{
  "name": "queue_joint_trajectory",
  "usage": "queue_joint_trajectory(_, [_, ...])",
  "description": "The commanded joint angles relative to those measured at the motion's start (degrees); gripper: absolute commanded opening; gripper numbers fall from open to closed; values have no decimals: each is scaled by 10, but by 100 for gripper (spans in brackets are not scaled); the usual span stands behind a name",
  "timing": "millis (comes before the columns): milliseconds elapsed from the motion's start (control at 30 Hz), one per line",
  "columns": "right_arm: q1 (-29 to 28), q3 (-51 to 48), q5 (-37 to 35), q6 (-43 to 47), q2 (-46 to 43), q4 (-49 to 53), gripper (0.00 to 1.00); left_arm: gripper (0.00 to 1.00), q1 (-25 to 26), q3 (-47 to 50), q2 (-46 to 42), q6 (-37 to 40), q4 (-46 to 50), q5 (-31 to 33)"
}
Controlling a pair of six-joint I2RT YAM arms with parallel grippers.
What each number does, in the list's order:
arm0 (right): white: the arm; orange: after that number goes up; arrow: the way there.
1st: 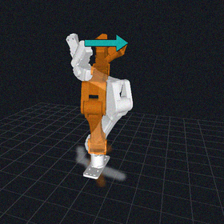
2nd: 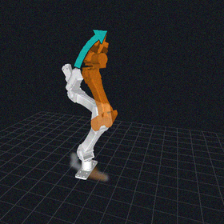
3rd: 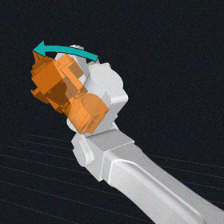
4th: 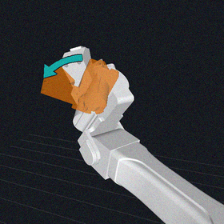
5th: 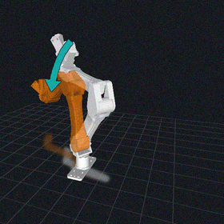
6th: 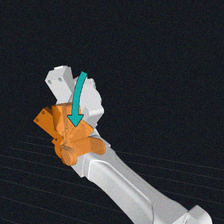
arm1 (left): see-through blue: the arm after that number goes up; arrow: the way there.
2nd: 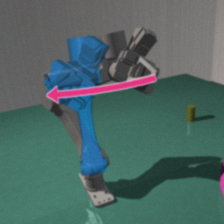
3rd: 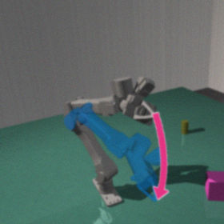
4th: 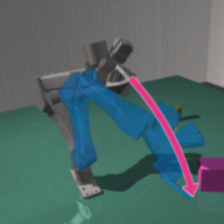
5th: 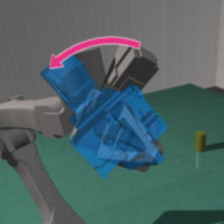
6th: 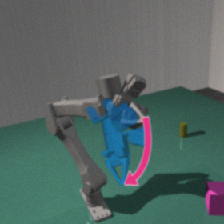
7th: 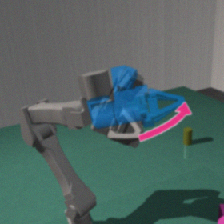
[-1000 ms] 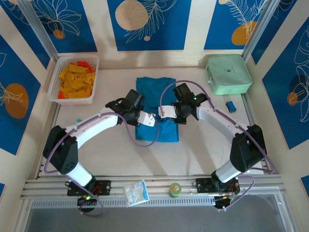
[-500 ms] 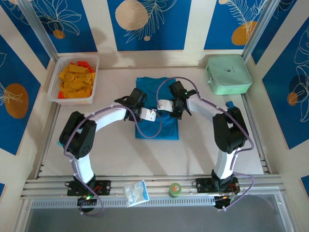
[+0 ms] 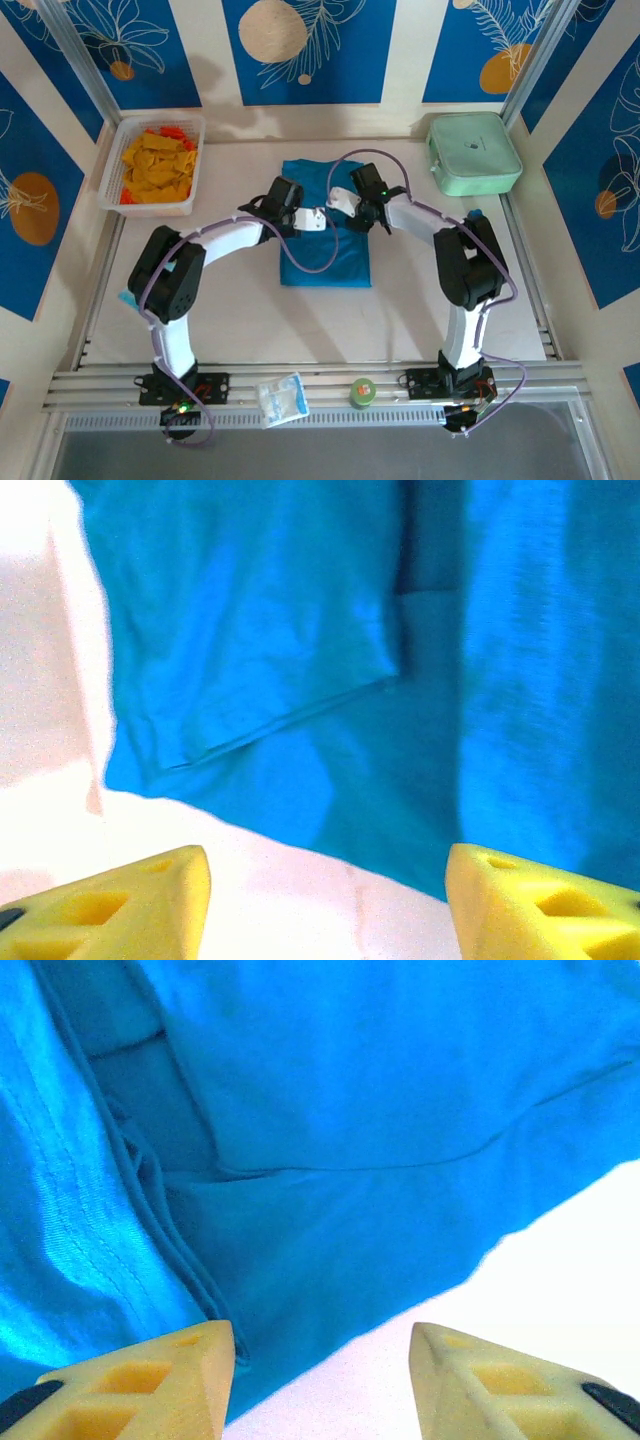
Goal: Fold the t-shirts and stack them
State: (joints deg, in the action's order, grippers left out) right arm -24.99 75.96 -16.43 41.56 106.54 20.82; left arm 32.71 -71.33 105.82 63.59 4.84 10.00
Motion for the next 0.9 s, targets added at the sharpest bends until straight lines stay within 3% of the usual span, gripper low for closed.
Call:
queue_joint_trajectory(0, [9,-18,35,-7,-88,-19,54,70,-15,20,-69,-46,-71,7])
queue_joint_trajectory(167, [21,-80,85,26,-211,-25,59,84,-29,58,-164,-115,-149,12])
queue_joint_trajectory(233, [24,-115,114,45,-275,-30,64,98,-34,73,-209,-144,-166,6])
queue_joint_trajectory(400, [26,-180,201,87,-419,-26,77,99,-39,81,-314,-197,-122,-37])
queue_joint_trajectory(500, [20,-175,240,125,-467,46,79,99,-39,76,-368,-222,-58,-60])
queue_joint_trajectory(667, [-18,-147,224,214,-496,209,82,99,-35,95,-453,-130,86,-185])
queue_joint_trajectory(867, [-97,-173,140,292,-495,311,85,99,-18,147,-511,-16,189,-267])
